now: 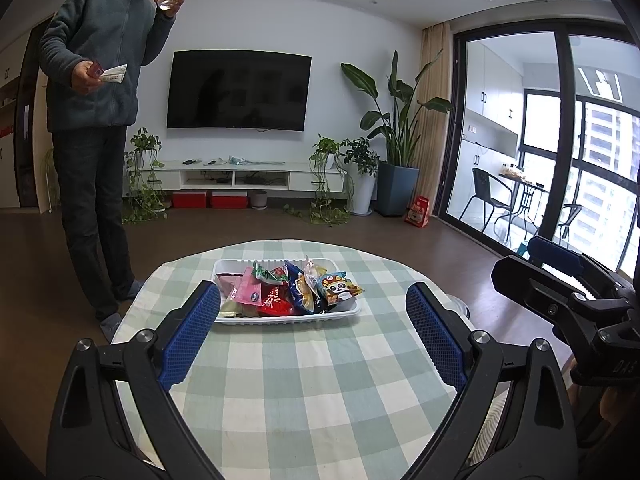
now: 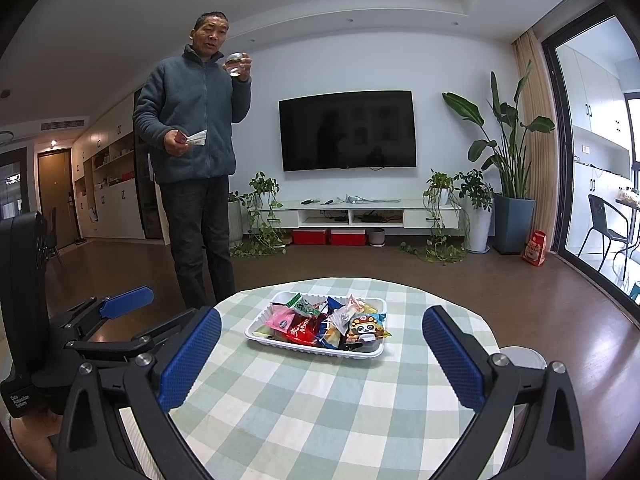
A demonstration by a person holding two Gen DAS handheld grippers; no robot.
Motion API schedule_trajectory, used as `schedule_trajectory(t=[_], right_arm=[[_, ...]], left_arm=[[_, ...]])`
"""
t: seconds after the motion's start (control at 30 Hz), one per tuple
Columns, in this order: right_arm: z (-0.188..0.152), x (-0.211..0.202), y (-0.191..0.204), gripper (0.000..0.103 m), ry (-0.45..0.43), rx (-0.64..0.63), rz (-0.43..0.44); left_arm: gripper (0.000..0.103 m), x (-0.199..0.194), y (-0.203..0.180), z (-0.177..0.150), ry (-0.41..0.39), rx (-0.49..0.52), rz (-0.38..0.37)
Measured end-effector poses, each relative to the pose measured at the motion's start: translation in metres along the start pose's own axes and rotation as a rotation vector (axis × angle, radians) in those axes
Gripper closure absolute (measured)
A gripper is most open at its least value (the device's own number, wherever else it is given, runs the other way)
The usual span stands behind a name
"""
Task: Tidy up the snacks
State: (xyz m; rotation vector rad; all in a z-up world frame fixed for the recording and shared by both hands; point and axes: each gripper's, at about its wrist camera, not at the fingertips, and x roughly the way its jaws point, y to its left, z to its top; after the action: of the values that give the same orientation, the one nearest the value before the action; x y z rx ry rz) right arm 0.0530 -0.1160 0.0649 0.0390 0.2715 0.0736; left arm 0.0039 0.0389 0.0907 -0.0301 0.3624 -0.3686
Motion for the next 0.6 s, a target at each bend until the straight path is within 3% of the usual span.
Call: schedule_trajectory(t=[0.6], right_arm=[[0.0011,-0.0006,-0.001,0.0,0.0,0.001,0.001]], left_arm=[[0.008,-0.0004,0.0,-0.0012,0.001,0.001,0.002]])
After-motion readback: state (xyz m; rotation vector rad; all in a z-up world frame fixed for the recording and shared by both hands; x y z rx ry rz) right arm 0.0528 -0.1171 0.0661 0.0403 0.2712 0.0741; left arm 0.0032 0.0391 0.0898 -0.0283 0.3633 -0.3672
